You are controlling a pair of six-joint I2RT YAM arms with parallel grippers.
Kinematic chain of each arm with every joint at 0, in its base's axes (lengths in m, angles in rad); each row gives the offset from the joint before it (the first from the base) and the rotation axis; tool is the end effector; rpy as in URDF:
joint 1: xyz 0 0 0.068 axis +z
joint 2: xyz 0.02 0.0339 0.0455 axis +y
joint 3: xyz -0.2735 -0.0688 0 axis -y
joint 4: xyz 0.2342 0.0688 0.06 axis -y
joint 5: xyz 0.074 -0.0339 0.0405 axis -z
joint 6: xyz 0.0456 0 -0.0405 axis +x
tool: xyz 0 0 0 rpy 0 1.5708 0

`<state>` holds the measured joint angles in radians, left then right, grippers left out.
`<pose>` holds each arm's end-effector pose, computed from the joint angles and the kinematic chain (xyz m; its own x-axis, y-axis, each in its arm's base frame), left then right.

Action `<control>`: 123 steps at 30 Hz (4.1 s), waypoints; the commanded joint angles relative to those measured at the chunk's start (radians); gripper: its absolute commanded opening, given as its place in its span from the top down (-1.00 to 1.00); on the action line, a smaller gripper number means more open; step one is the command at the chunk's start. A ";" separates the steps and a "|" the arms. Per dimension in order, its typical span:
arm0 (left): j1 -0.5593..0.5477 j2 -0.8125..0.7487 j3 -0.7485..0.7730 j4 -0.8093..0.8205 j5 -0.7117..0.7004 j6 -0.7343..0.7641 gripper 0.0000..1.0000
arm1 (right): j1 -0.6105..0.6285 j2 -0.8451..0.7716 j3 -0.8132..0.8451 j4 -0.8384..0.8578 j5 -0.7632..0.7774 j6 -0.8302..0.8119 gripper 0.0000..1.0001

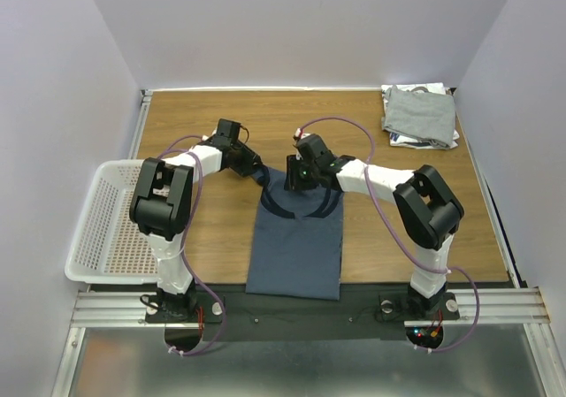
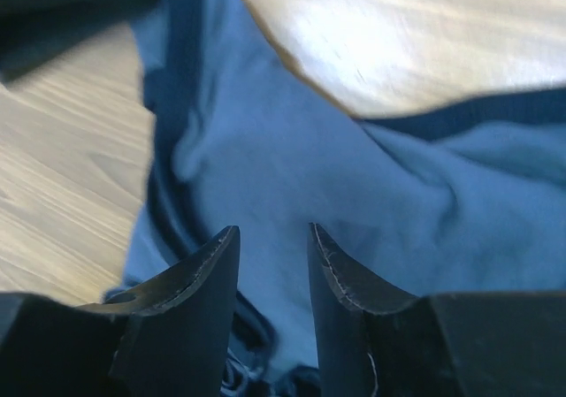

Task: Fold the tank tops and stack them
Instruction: Fold the tank top

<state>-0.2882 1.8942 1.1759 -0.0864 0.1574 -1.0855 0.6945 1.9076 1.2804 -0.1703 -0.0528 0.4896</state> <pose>0.3865 -0.1220 0.1781 -0.6628 -0.7147 -0.2235 -0.4316 0.6085 -0.6660 0.3202 0.2698 0.1972 -0.7991 -0.0544 -0.5987 -0.3304 0.8717 0.3618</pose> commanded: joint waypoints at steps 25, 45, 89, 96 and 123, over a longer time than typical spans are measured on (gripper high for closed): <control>-0.017 -0.096 0.037 -0.019 -0.099 0.019 0.06 | 0.008 -0.056 -0.156 0.034 0.002 0.030 0.40; -0.028 0.052 0.099 -0.081 -0.078 -0.077 0.09 | 0.008 -0.031 -0.139 0.034 0.004 0.032 0.43; -0.097 -0.216 -0.338 0.461 -0.061 0.423 1.00 | -0.257 0.005 0.117 -0.020 0.403 -0.180 -0.14; -0.097 -0.187 -0.308 0.327 -0.116 0.412 1.00 | -0.276 0.128 0.200 -0.058 0.311 -0.244 -0.20; -0.106 -0.063 -0.018 0.298 -0.117 0.444 1.00 | -0.303 -0.039 0.113 -0.008 0.623 -0.066 0.88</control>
<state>-0.3870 1.8172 1.0847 0.1928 0.0658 -0.6792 0.4084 1.9759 1.4101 -0.2523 0.4339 0.3634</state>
